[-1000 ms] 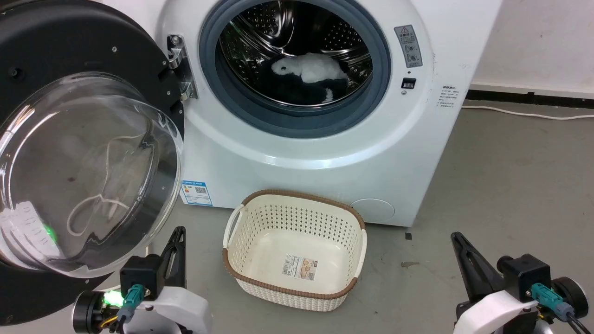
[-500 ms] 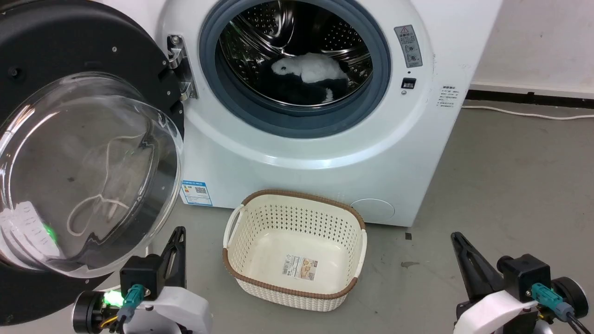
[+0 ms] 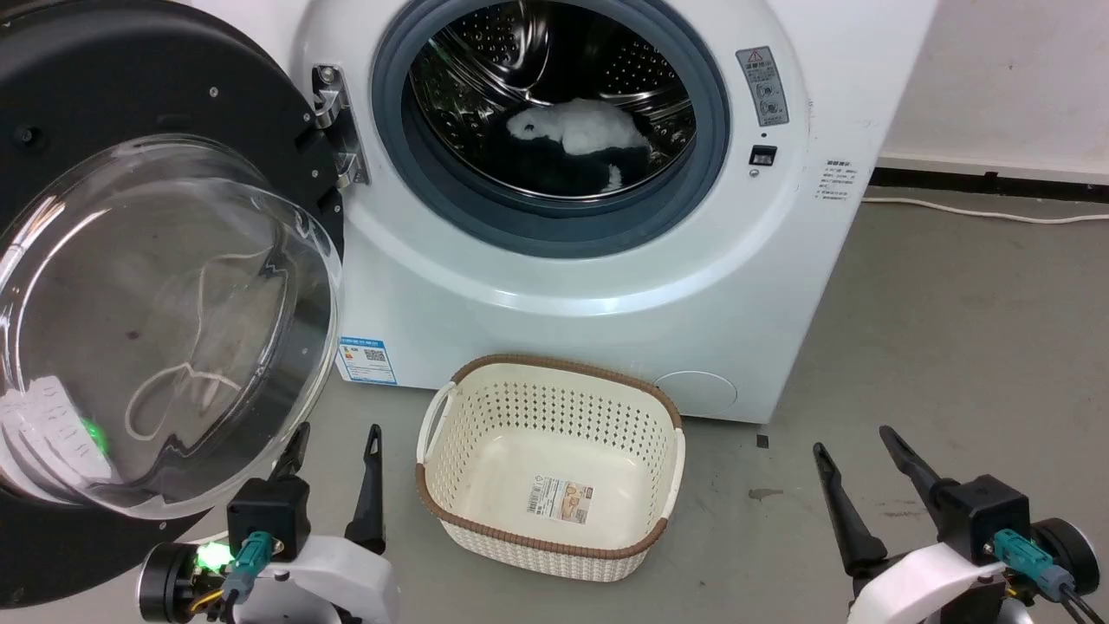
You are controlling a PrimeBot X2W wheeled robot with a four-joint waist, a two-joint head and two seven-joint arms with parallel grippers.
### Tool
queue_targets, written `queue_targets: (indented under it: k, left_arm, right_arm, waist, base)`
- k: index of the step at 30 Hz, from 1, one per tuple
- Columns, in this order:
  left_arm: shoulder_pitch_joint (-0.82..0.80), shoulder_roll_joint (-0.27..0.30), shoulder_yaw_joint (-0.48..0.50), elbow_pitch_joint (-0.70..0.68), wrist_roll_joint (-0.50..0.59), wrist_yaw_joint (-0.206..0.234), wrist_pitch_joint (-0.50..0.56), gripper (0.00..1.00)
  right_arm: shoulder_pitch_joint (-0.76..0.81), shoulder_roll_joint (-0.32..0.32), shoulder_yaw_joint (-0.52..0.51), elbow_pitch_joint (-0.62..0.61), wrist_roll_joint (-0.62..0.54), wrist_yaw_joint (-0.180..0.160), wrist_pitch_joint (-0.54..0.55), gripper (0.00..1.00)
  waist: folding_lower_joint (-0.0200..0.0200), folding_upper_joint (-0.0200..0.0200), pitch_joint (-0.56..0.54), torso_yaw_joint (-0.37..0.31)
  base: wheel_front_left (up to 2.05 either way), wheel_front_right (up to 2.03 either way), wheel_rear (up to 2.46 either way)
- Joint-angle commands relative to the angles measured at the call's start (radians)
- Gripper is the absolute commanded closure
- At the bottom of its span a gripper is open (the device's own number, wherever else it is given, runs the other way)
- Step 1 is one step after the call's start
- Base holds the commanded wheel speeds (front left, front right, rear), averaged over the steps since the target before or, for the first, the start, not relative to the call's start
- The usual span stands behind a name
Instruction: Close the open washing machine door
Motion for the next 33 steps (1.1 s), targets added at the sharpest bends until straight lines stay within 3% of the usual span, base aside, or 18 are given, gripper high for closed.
queue_targets:
  k: [1, 12, 33]
  left_arm:
    - [-0.001, 0.000, -0.005, 0.001, 0.003, 0.003, -0.011, 0.00]
    - [0.001, 0.006, -0.020, 0.004, 0.002, 0.010, -0.034, 0.00]
    - [0.026, 0.019, -0.041, -0.015, 0.000, 0.039, -0.076, 0.00]
  right_arm:
    - [0.002, 0.000, -0.006, 0.002, 0.011, 0.000, -0.010, 0.00]
    - [0.014, 0.001, -0.018, 0.001, 0.025, 0.000, -0.033, 0.00]
    - [0.012, 0.001, 0.013, 0.019, 0.033, 0.000, -0.075, 0.00]
  waist:
    - [0.0000, 0.0000, 0.000, 0.001]
    - [0.0000, 0.0000, -0.006, 0.029]
    - [0.0000, 0.0000, -0.007, 0.148]
  base:
    - [0.00, 0.00, 0.00]
    - [0.00, 0.00, 0.00]
    - [0.00, 0.00, 0.00]
